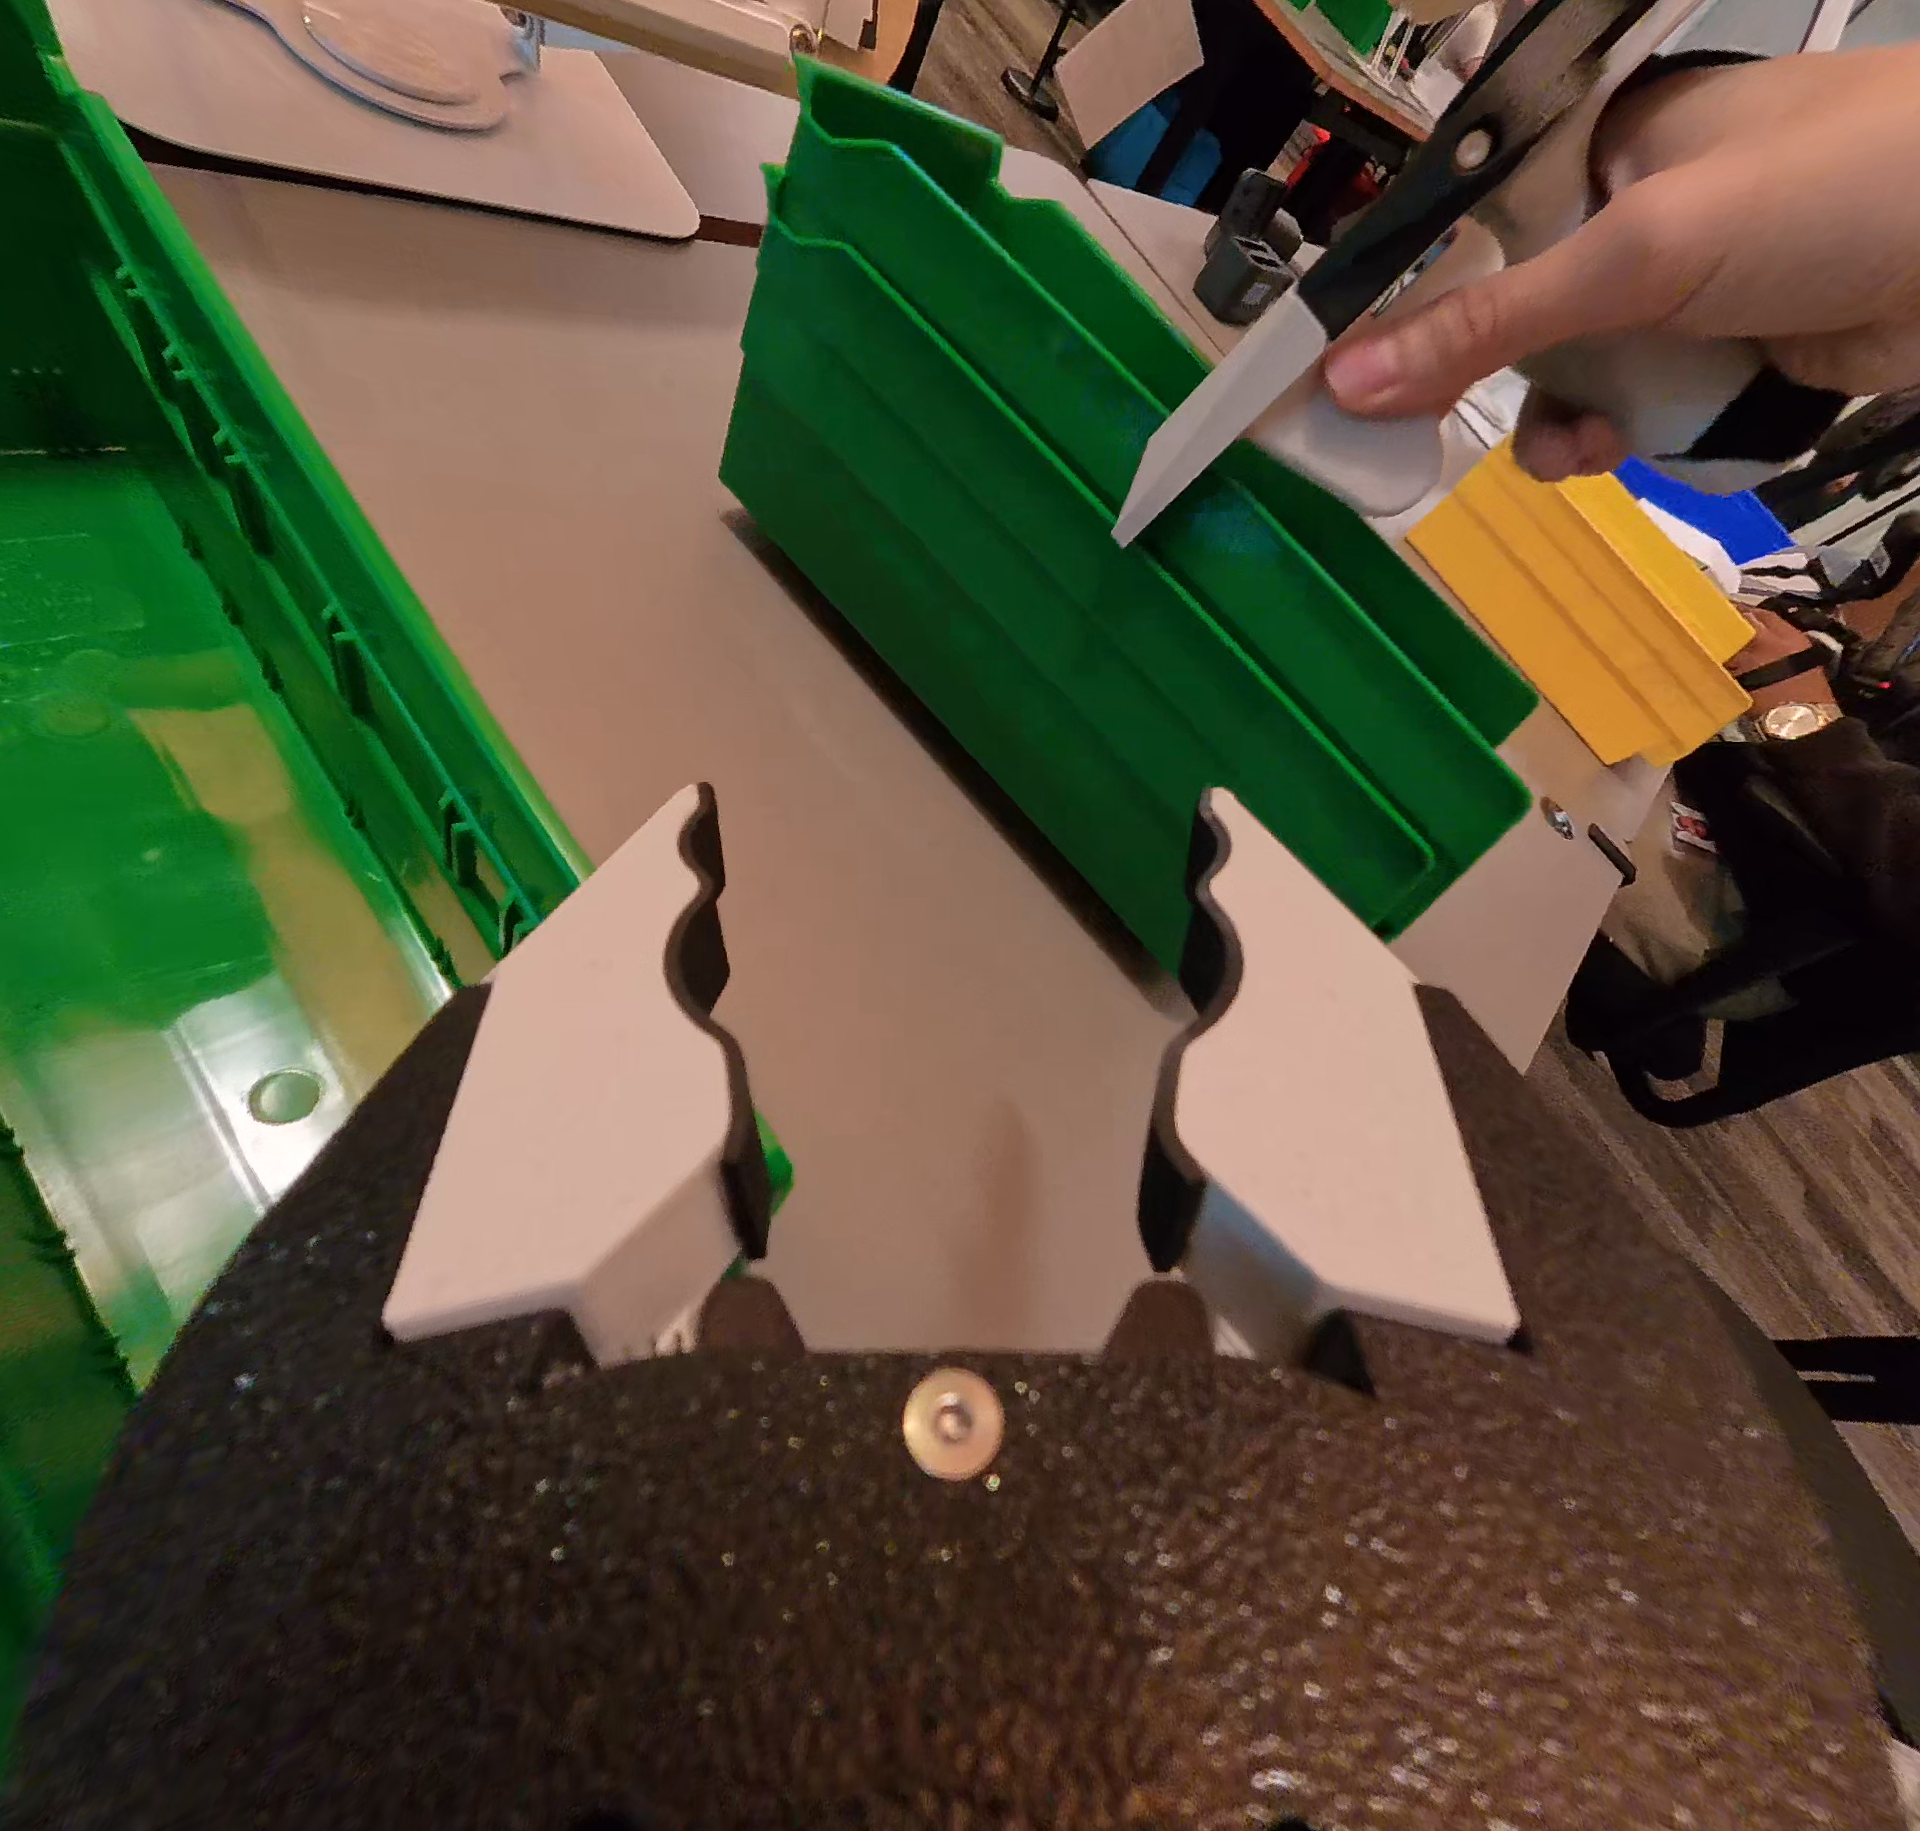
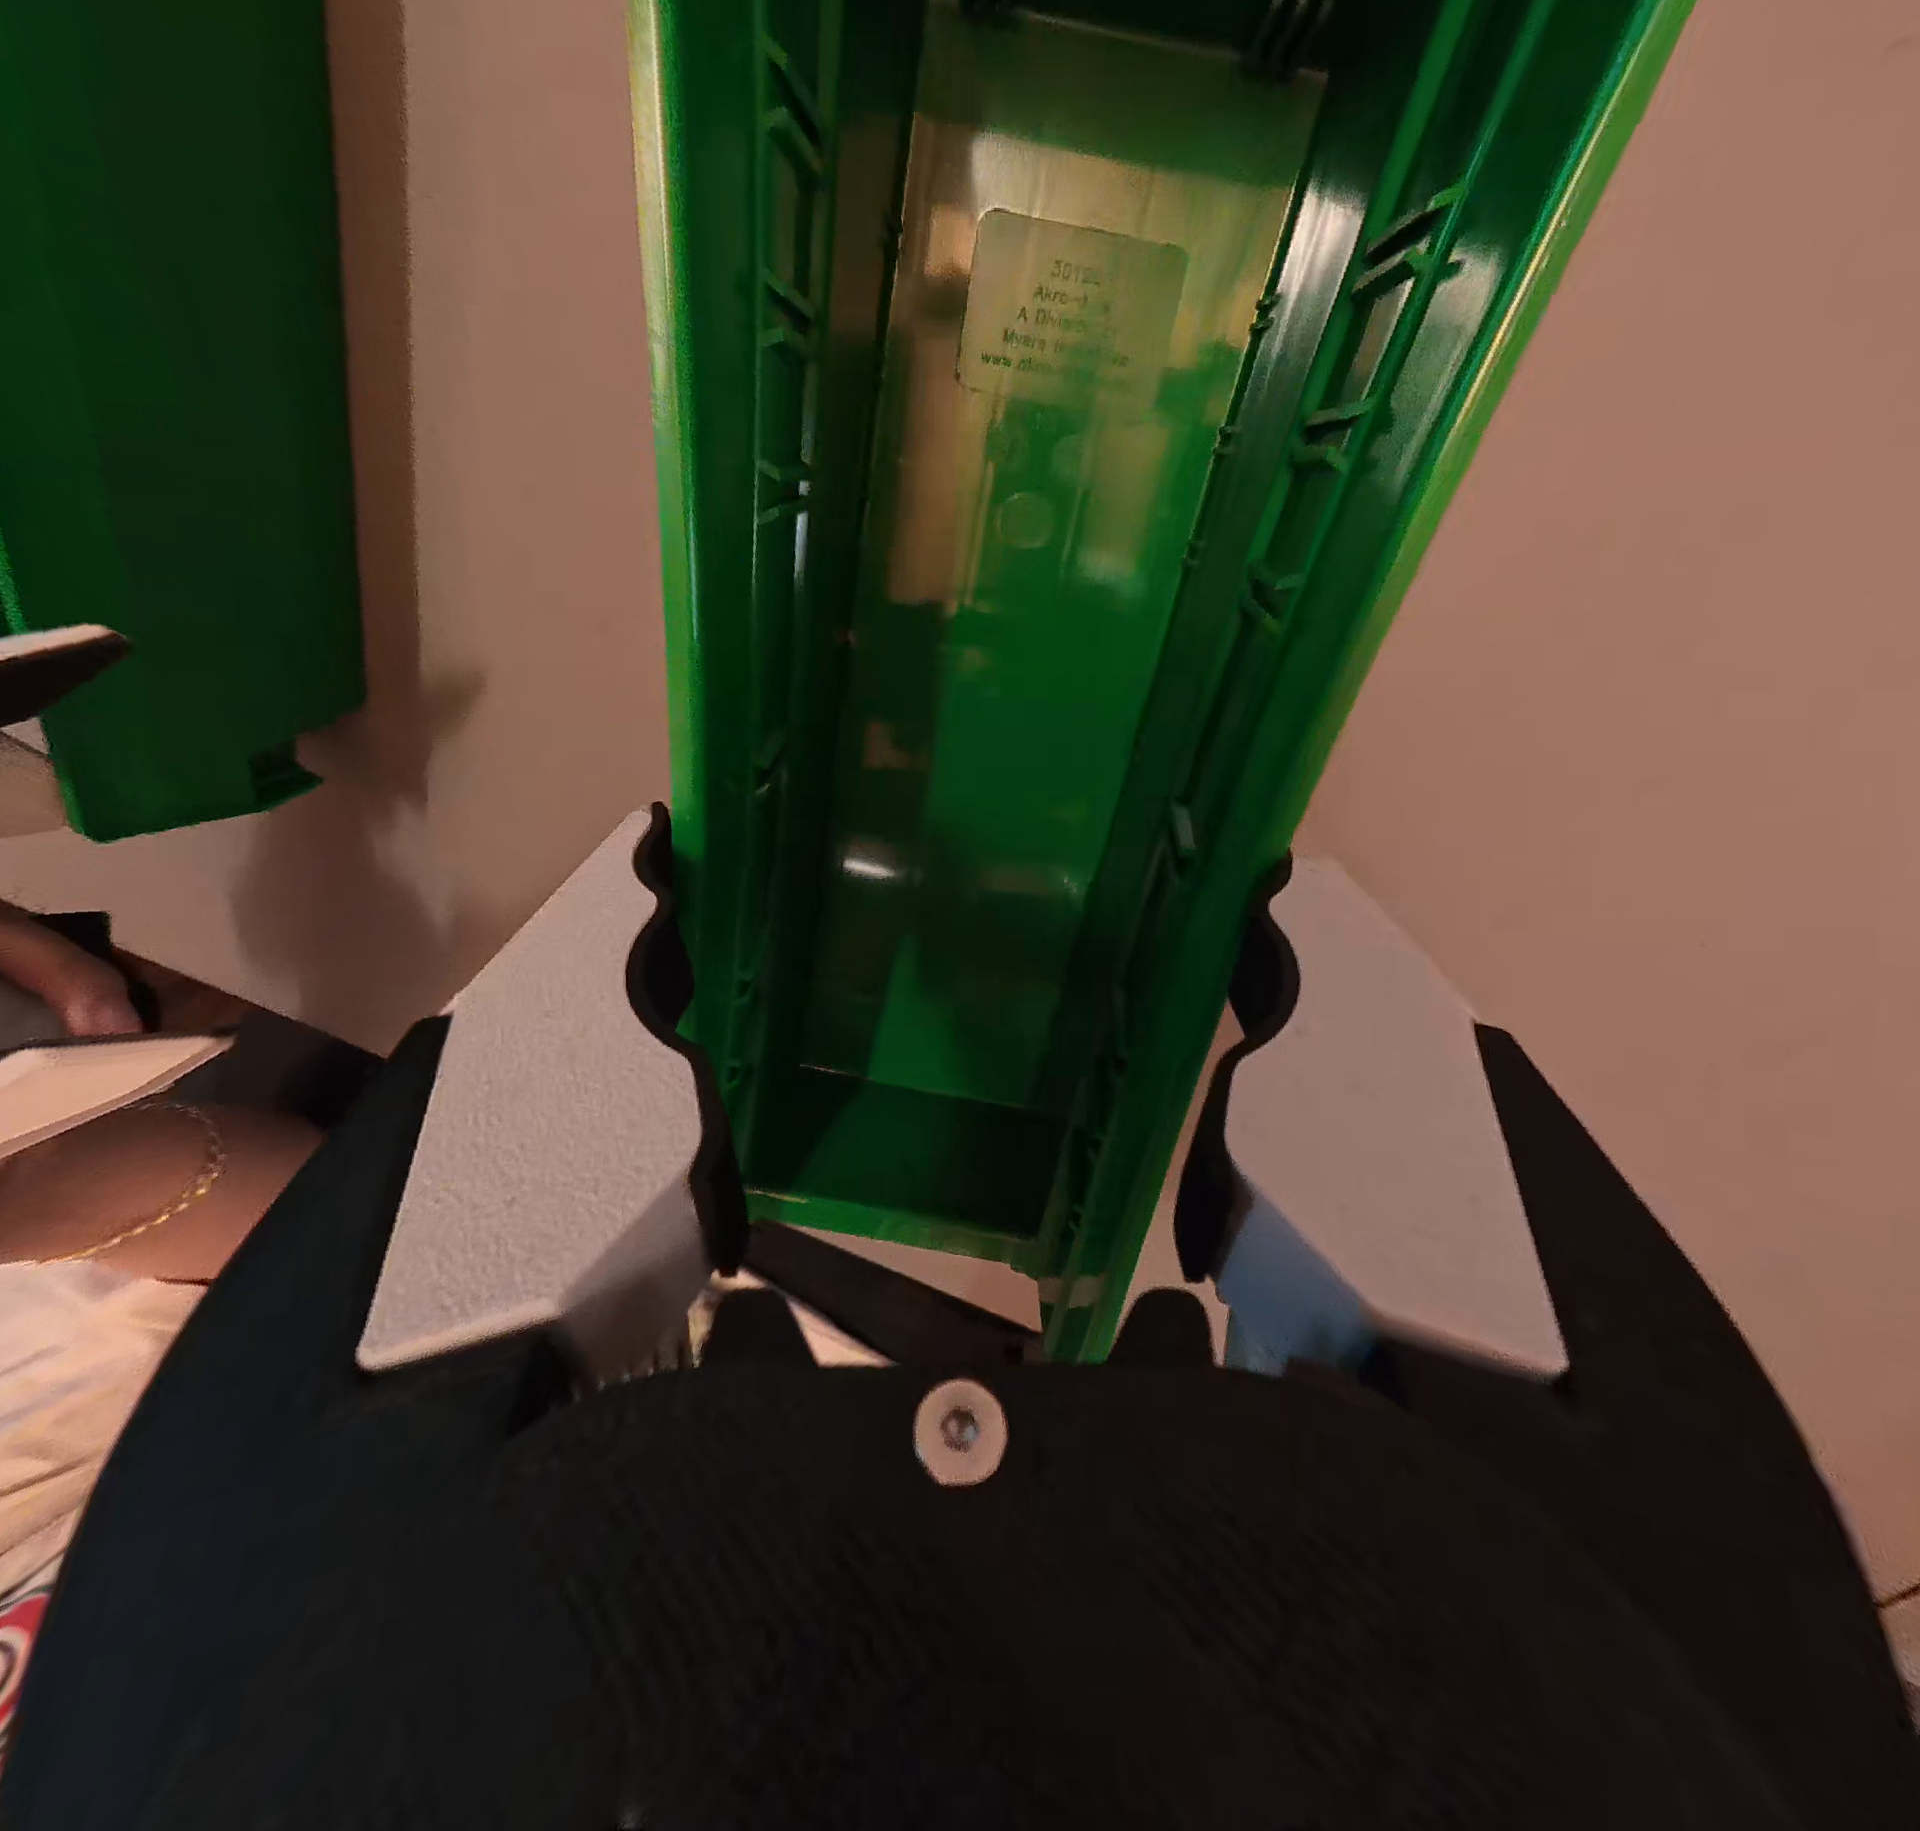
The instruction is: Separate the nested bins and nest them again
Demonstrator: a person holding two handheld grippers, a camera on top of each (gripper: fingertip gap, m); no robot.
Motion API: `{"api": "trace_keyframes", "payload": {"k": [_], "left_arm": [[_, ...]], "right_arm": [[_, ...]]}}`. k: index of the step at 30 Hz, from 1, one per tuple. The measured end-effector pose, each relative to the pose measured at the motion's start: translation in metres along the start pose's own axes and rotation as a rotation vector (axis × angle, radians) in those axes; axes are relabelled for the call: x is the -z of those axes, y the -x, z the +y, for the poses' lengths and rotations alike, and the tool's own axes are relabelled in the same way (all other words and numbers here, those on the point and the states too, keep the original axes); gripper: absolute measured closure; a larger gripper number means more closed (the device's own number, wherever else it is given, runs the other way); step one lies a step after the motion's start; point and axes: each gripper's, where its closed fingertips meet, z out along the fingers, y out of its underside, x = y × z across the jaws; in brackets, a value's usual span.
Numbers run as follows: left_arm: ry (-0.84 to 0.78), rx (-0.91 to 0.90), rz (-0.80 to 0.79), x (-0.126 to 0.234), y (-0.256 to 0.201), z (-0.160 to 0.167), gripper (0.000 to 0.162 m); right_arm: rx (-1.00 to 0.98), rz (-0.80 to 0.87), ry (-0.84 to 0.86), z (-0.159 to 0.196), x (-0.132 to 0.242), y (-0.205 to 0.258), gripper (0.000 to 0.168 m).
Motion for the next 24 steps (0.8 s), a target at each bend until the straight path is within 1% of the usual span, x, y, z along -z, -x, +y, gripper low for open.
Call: {"api": "trace_keyframes", "payload": {"k": [4,8,13,22,24], "left_arm": [[-0.001,-0.019,-0.02,0.0,-0.001,0.0,0.074],[-0.04,-0.044,-0.035,0.004,-0.005,-0.008,0.075],[-0.071,-0.09,-0.102,0.012,-0.001,-0.015,0.074],[-0.074,-0.07,-0.088,0.017,0.001,-0.017,0.074],[-0.078,-0.066,-0.085,0.019,0.002,-0.017,0.074]], "right_arm": [[-0.019,-0.019,-0.011,0.0,0.012,-0.002,0.062],[-0.051,-0.008,-0.045,-0.004,0.023,-0.01,0.061],[-0.071,0.021,-0.077,-0.01,0.022,-0.019,0.061],[-0.094,-0.034,-0.073,-0.014,0.015,-0.011,0.063],[-0.101,-0.046,-0.091,-0.019,0.02,-0.012,0.063]]}}
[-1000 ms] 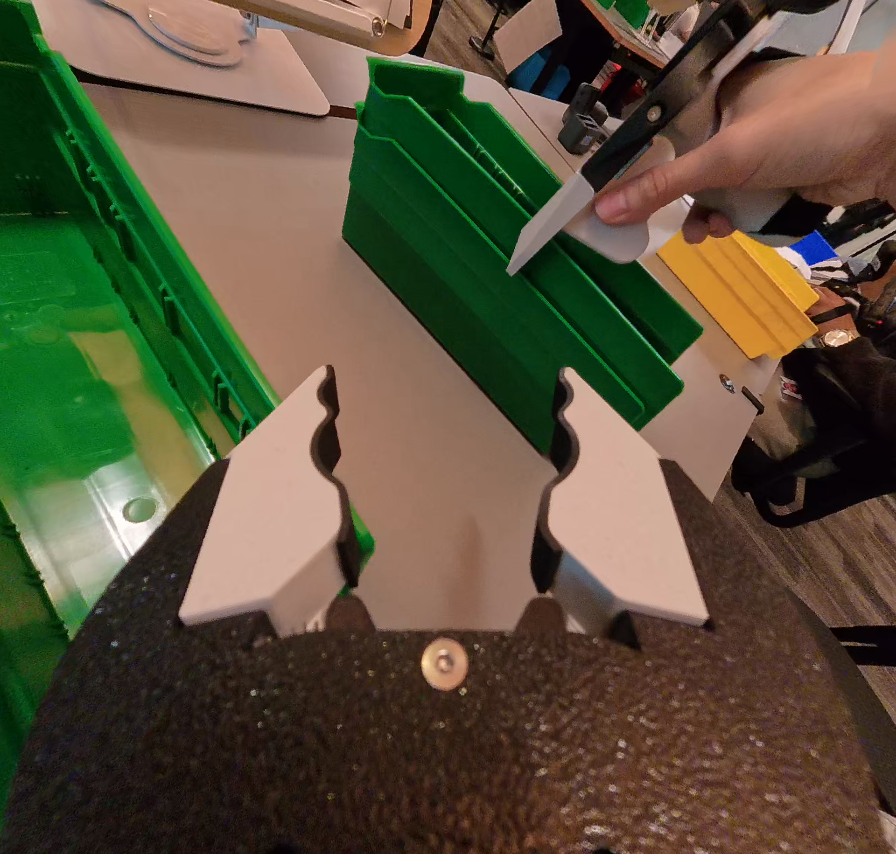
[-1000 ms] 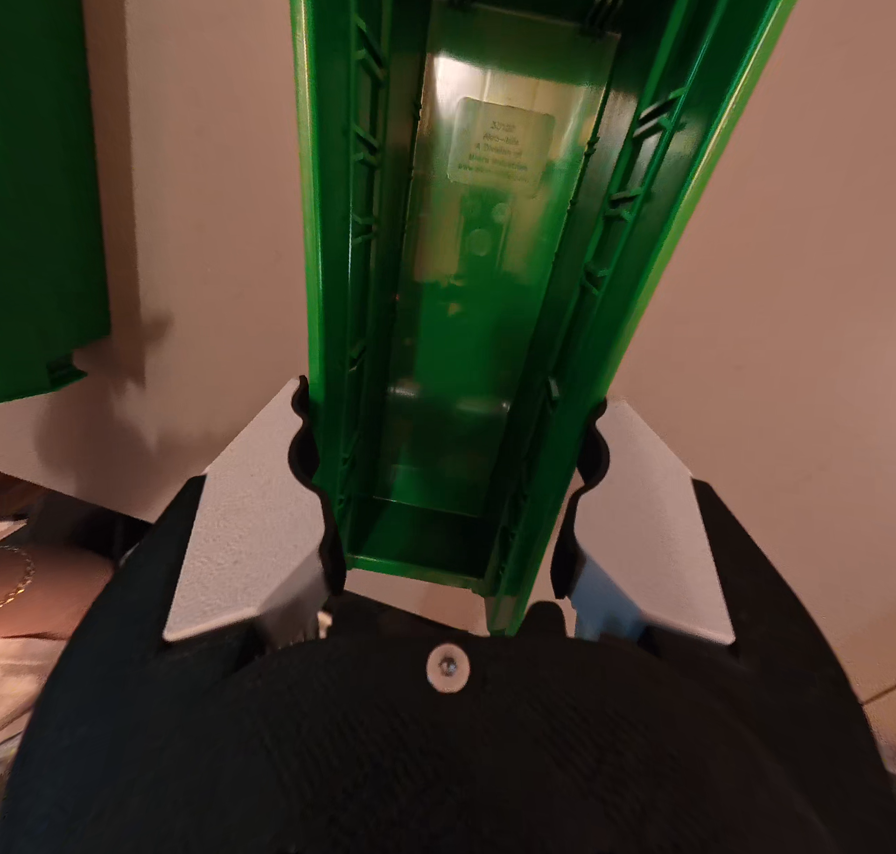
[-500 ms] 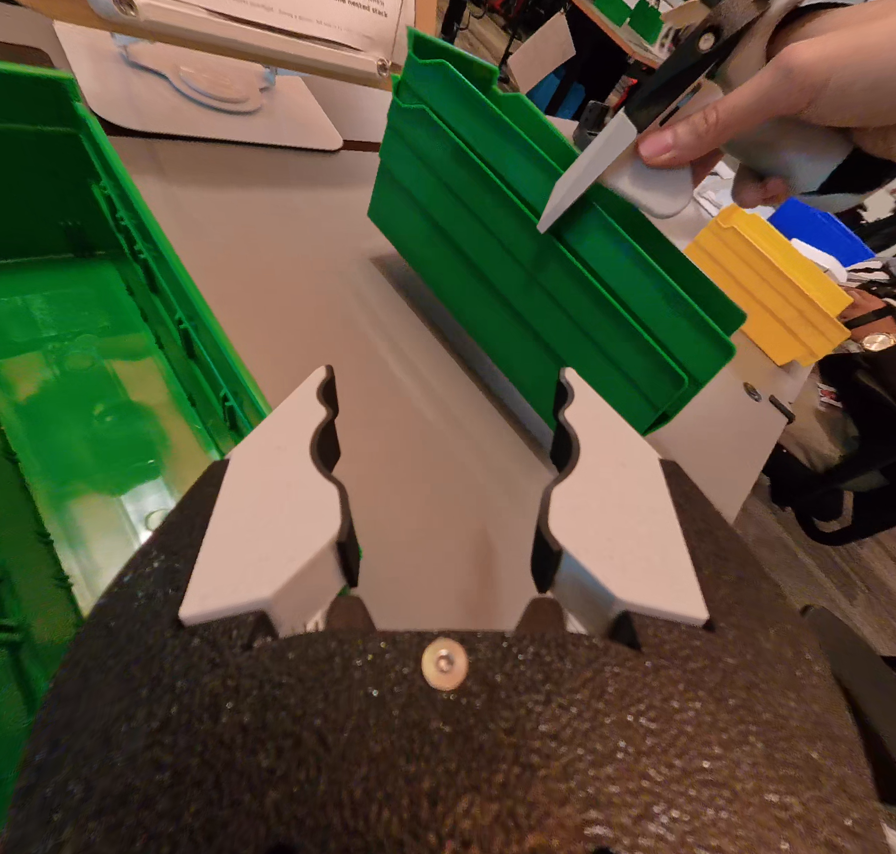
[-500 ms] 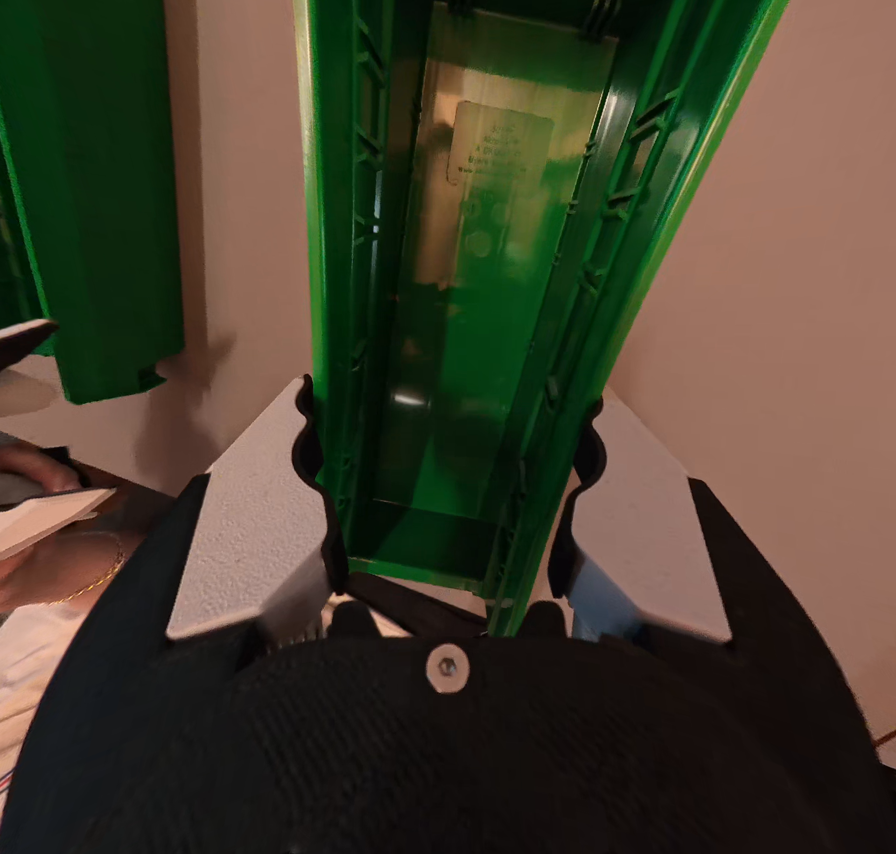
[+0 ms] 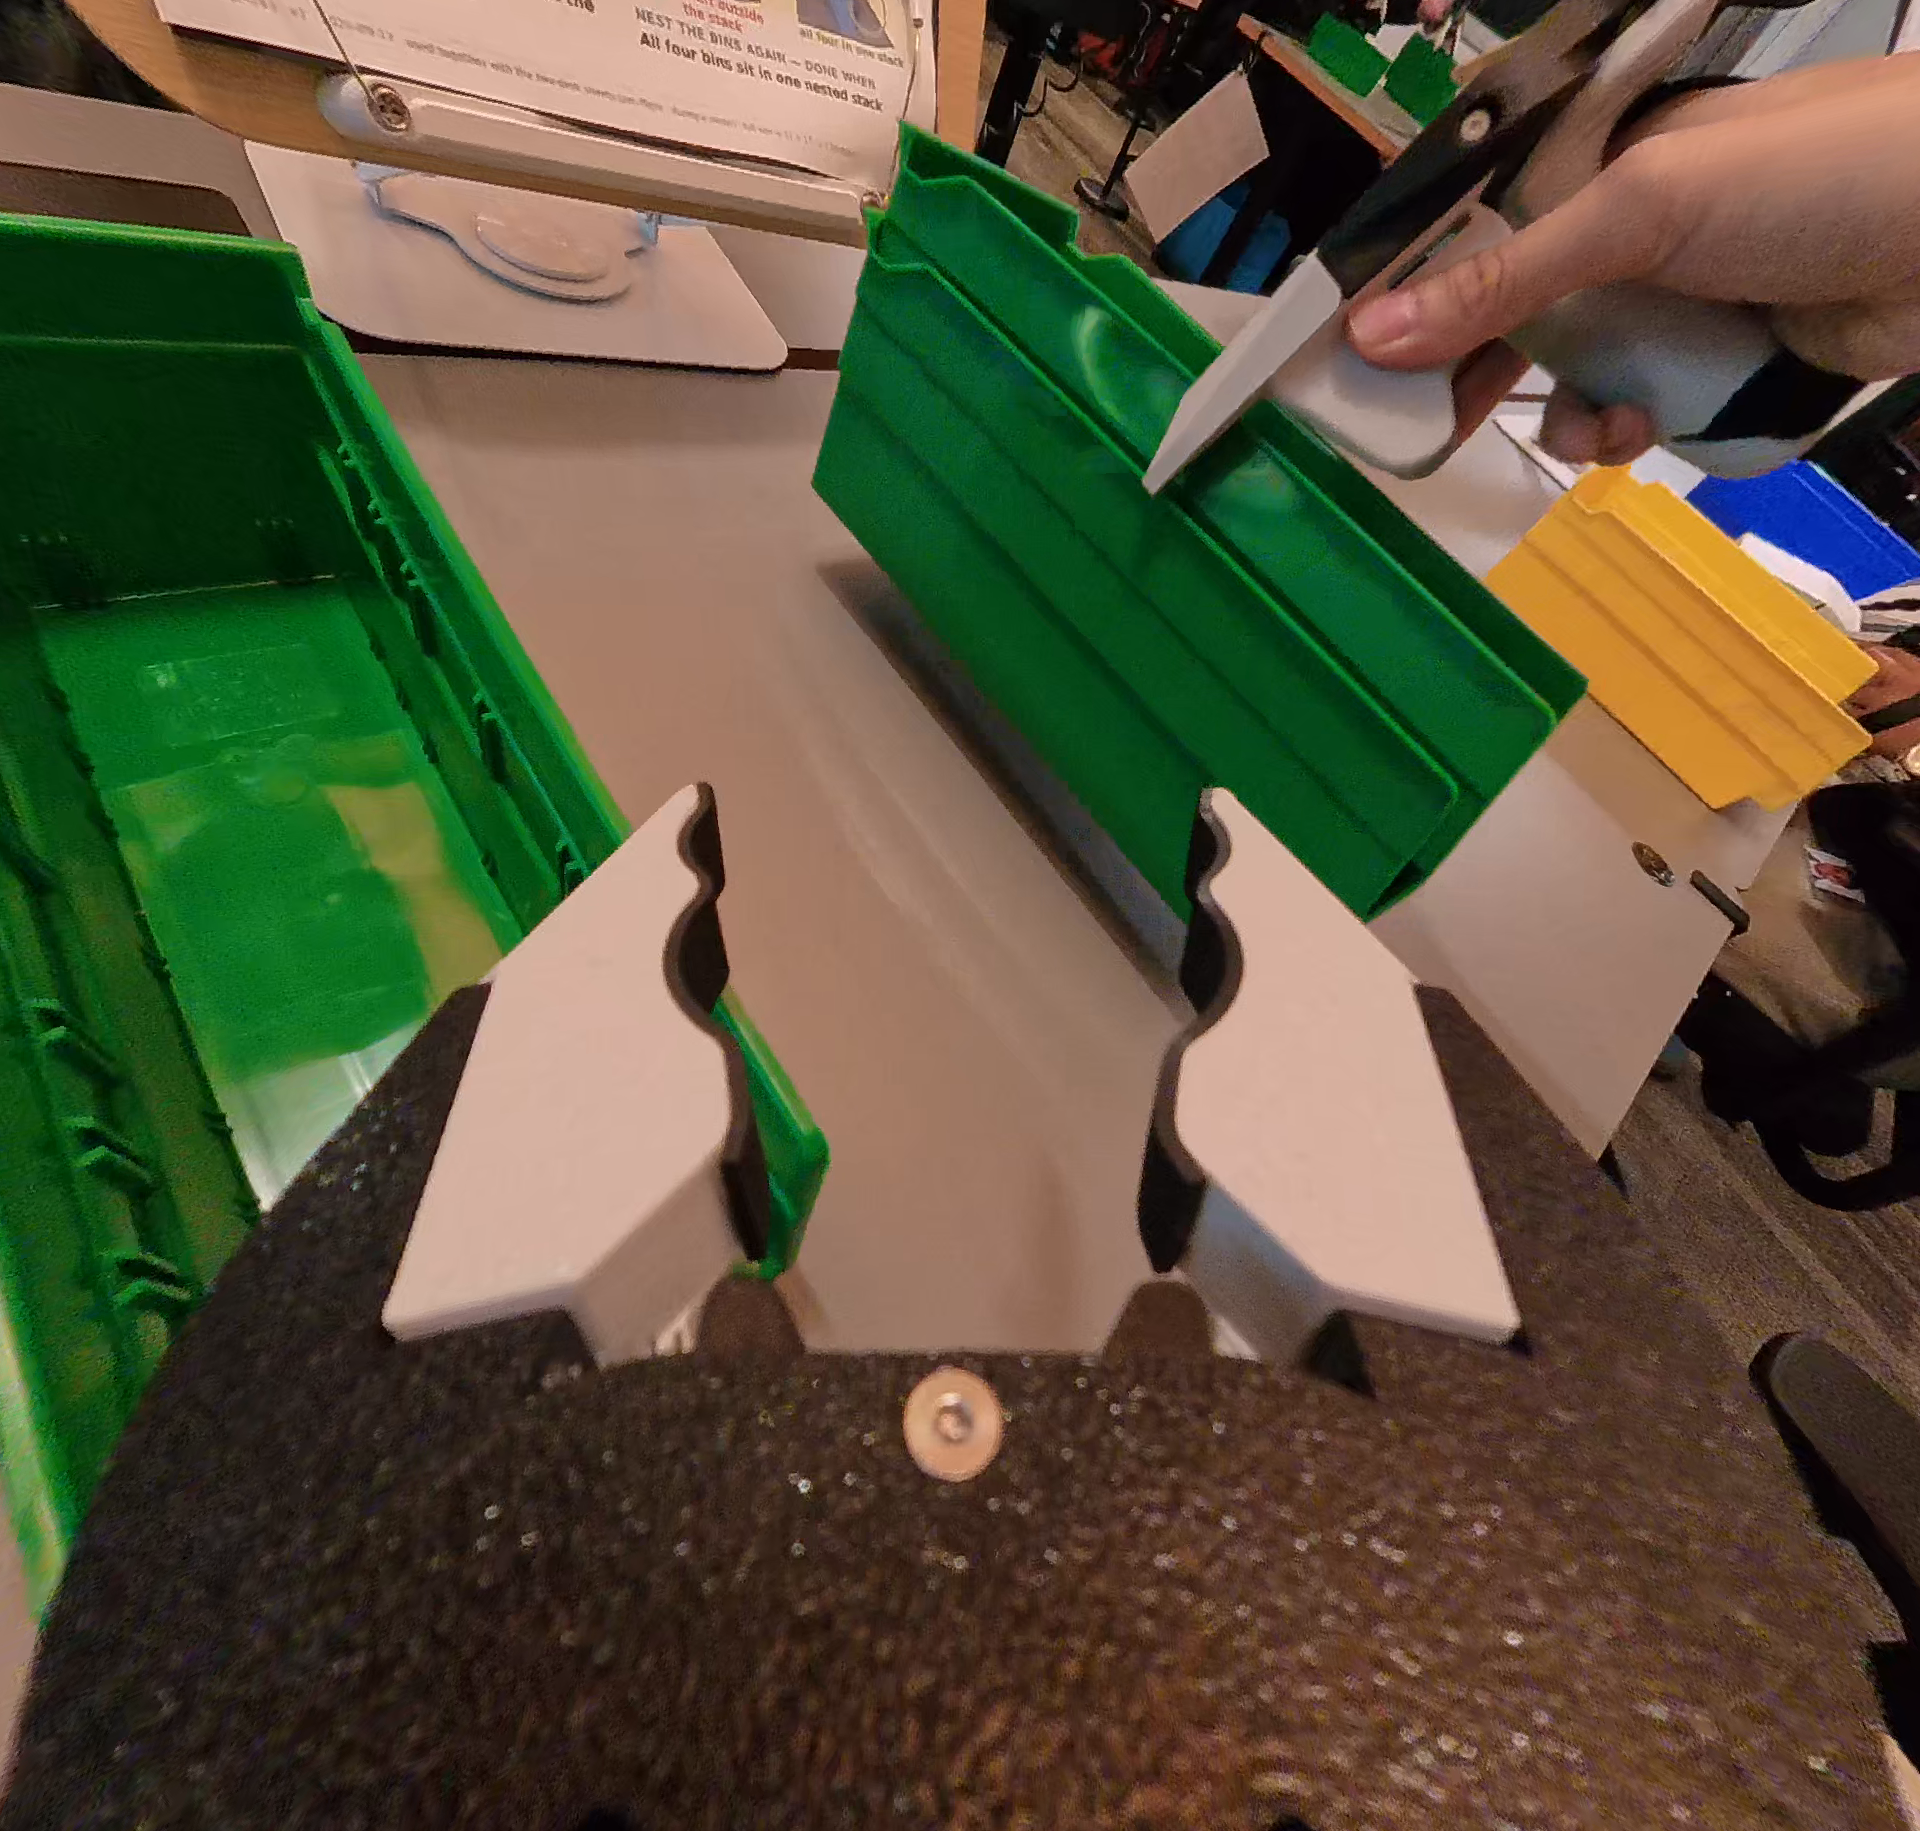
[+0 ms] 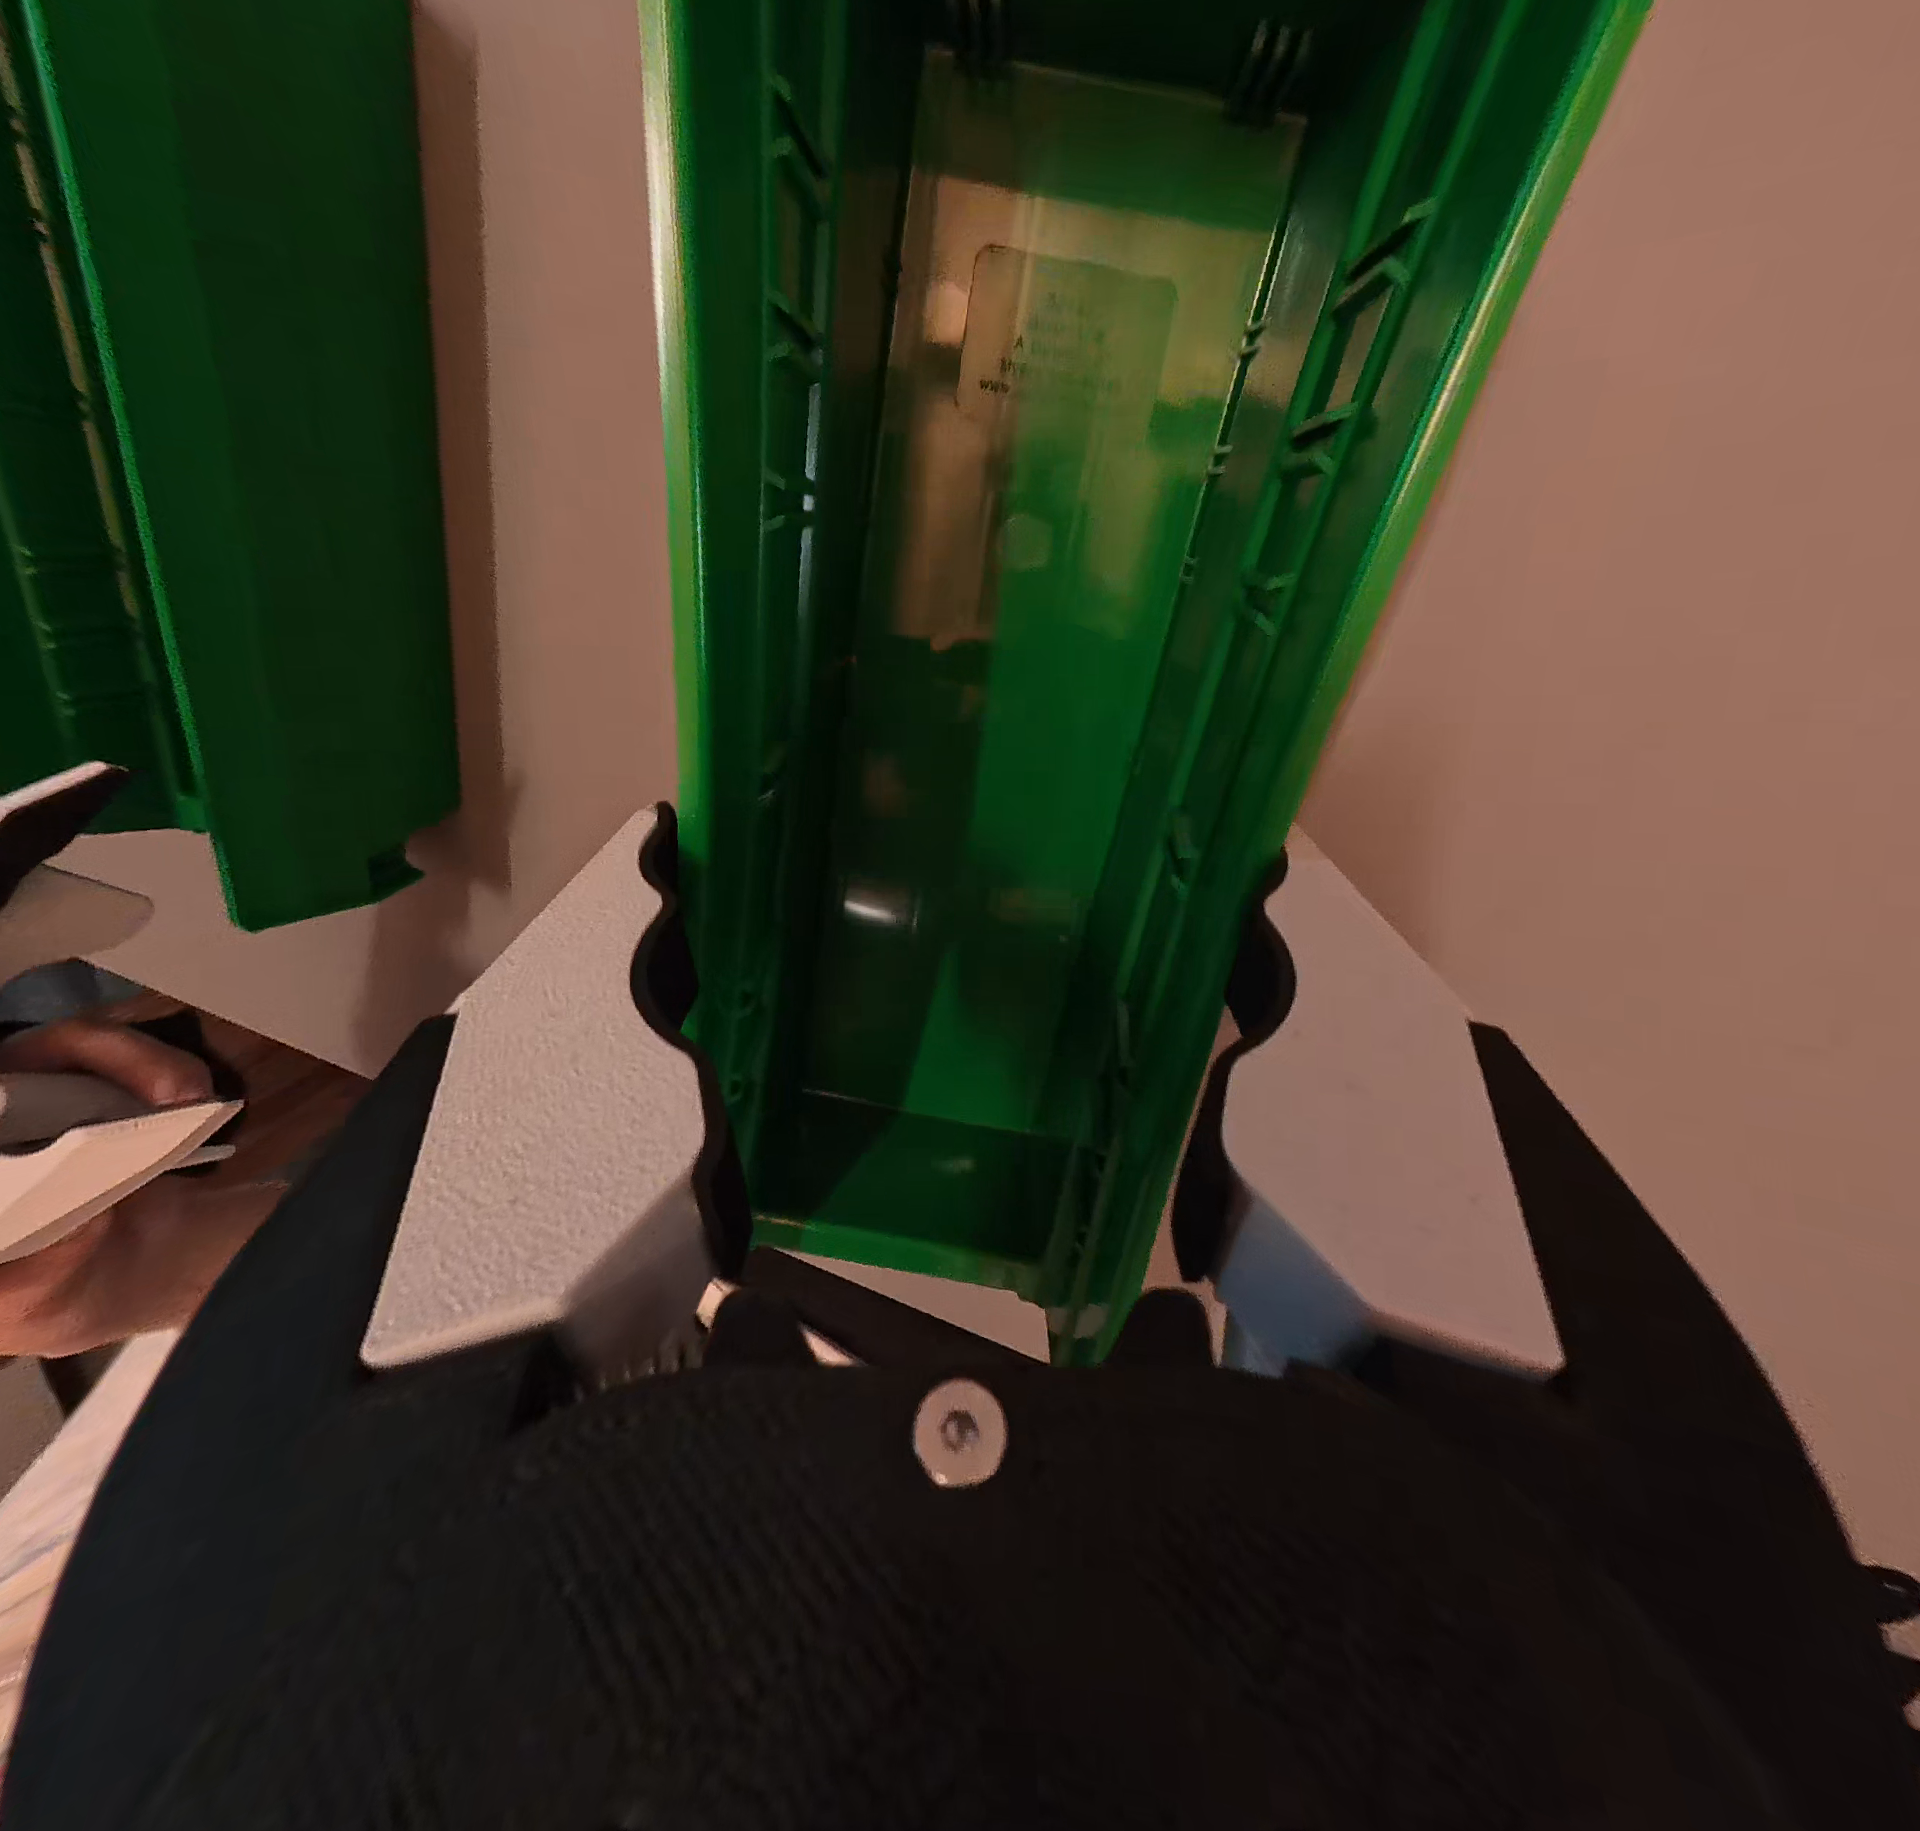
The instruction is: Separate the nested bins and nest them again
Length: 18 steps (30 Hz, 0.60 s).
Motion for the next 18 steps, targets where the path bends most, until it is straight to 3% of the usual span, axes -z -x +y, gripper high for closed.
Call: {"api": "trace_keyframes", "payload": {"k": [15,18], "left_arm": [[-0.028,-0.013,0.017,0.008,-0.01,-0.008,0.074],[-0.033,-0.03,0.013,0.009,-0.014,-0.01,0.074]], "right_arm": [[-0.042,0.023,0.006,-0.003,0.011,-0.012,0.067],[-0.007,0.056,0.095,0.013,0.006,-0.016,0.066]]}}
